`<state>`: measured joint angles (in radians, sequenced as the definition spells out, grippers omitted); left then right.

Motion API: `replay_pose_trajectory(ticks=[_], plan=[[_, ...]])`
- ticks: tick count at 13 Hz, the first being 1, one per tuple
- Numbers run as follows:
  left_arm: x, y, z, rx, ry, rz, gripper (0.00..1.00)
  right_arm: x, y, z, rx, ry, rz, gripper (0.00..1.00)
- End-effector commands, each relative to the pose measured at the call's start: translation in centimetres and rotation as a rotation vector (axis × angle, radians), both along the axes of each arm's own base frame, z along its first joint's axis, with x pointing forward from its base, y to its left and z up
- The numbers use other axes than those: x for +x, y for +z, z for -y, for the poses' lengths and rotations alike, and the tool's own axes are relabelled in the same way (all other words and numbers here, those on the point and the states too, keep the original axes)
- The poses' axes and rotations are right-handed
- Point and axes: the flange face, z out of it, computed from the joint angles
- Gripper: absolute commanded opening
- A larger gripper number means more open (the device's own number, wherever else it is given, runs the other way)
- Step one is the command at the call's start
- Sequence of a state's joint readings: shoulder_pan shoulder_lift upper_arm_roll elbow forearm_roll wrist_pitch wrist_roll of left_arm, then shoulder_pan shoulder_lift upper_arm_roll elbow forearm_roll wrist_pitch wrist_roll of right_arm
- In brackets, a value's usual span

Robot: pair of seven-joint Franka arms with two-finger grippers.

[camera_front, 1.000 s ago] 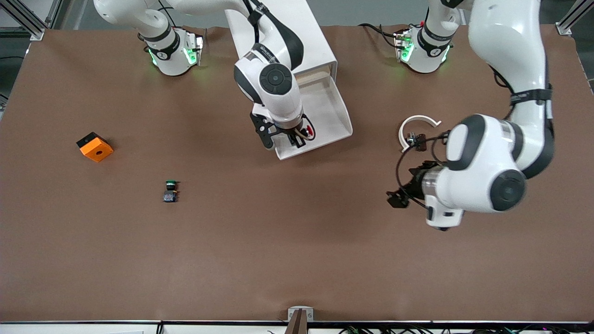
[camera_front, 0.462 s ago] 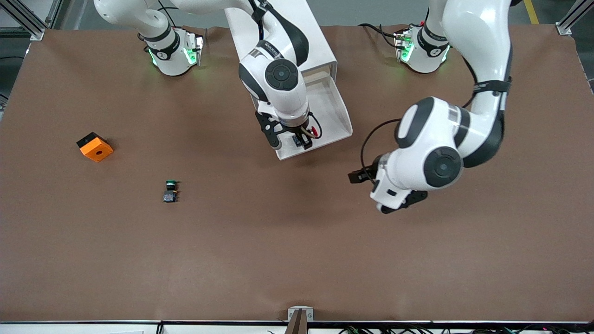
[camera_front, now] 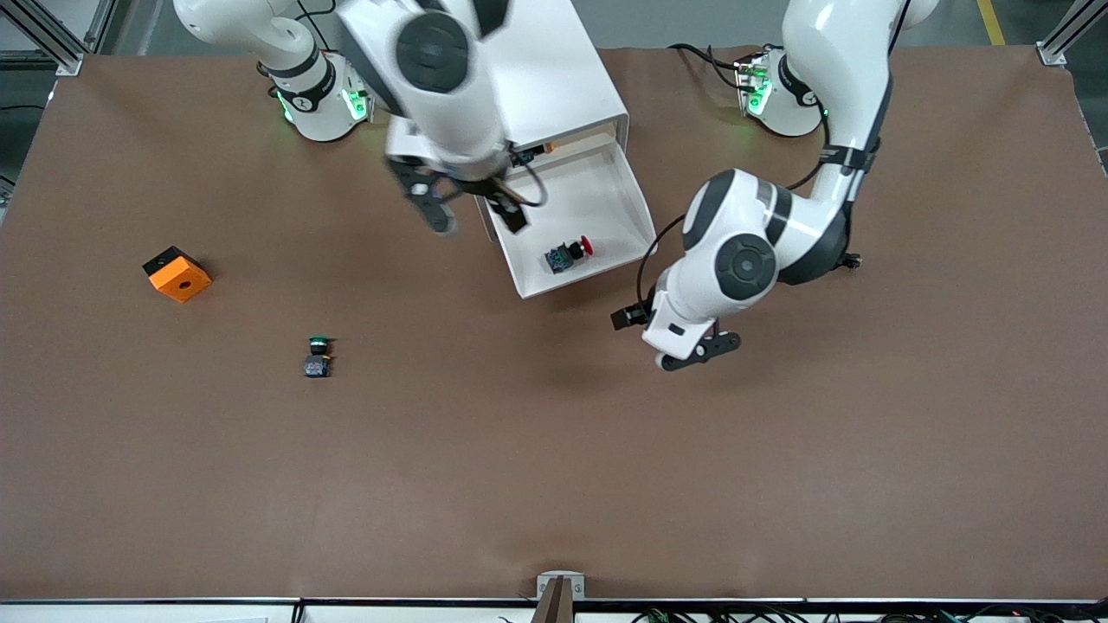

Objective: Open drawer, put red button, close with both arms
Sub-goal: 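Lower the red button into the open drawer and open the right gripper, then push the drawer shut with the left gripper while the right gripper withdraws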

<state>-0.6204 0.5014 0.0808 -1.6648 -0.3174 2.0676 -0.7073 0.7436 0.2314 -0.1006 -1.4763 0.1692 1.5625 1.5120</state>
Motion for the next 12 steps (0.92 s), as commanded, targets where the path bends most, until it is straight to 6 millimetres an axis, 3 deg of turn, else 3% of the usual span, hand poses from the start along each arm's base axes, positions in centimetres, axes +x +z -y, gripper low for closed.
replay_pose_trajectory(ticks=[1, 3, 5, 8, 9, 12], plan=[[-4.0, -1.4, 2.4, 0.020, -0.029, 0.014, 1.00, 2.3, 3.6, 10.5, 0.066, 0.172, -0.028, 1.00], [-6.3, -3.6, 4.2, 0.031, -0.063, -0.025, 1.00, 3.6, 4.9, 18.1, 0.124, 0.303, -0.026, 1.00], [-8.1, -4.1, 5.8, 0.033, -0.075, -0.046, 1.00, 4.0, 4.7, 25.3, 0.150, 0.466, -0.008, 1.00], [-11.7, -4.1, 9.5, 0.030, -0.077, -0.079, 1.00, 5.2, 4.3, 34.4, 0.193, 0.635, 0.018, 1.00], [-13.5, -4.6, 10.8, 0.035, -0.083, -0.102, 1.00, 5.5, 3.8, 36.7, 0.188, 0.680, 0.024, 1.00], [-17.8, -4.6, 13.2, 0.044, -0.092, -0.147, 1.00, 5.6, 2.2, 40.9, 0.161, 0.773, 0.060, 1.00]])
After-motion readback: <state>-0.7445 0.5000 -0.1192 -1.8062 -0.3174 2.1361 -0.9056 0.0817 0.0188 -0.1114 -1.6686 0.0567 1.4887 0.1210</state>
